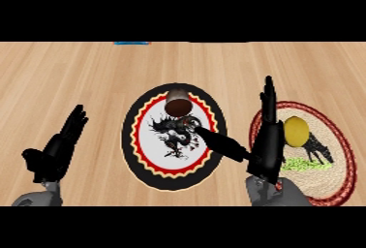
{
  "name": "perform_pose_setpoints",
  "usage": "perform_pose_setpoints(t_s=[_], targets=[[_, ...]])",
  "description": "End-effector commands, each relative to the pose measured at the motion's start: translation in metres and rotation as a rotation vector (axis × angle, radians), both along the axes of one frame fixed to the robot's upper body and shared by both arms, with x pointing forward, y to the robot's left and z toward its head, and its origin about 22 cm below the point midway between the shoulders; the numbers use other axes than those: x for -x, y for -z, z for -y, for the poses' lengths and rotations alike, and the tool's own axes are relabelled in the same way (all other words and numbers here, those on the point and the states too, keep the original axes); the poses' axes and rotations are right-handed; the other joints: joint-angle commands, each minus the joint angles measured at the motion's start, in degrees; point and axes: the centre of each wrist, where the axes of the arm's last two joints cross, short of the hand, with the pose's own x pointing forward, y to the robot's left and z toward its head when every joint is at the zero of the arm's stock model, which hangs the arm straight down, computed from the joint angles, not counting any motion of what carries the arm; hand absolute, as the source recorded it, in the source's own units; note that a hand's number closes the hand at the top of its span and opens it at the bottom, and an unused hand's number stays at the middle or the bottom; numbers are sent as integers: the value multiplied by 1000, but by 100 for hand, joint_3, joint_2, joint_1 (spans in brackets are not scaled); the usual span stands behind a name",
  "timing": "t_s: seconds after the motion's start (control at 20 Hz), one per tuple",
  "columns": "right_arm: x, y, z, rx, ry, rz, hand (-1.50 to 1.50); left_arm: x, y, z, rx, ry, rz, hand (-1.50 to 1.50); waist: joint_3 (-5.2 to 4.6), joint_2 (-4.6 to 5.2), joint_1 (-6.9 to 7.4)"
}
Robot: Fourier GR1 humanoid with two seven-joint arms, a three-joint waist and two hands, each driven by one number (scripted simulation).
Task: Pick the cupcake from the placemat and place it in the plate
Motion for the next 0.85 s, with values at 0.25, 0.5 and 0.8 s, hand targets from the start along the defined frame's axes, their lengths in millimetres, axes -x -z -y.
perform_pose_setpoints(t_s=[0.25, 0.5, 0.8], targets=[[83, 23, 83, 21, -102, 21, -150, 6, -1, 9, 12, -7, -7, 0, 9, -13, -40], [61, 56, 116, 44, -128, 20, -150, -2, -10, 4, 0, -2, 14, 0, -4, 0, 24], [76, 75, 161, 72, -115, 29, -150, -1, -7, 23, -14, 2, 8, 0, -7, -5, 16]])
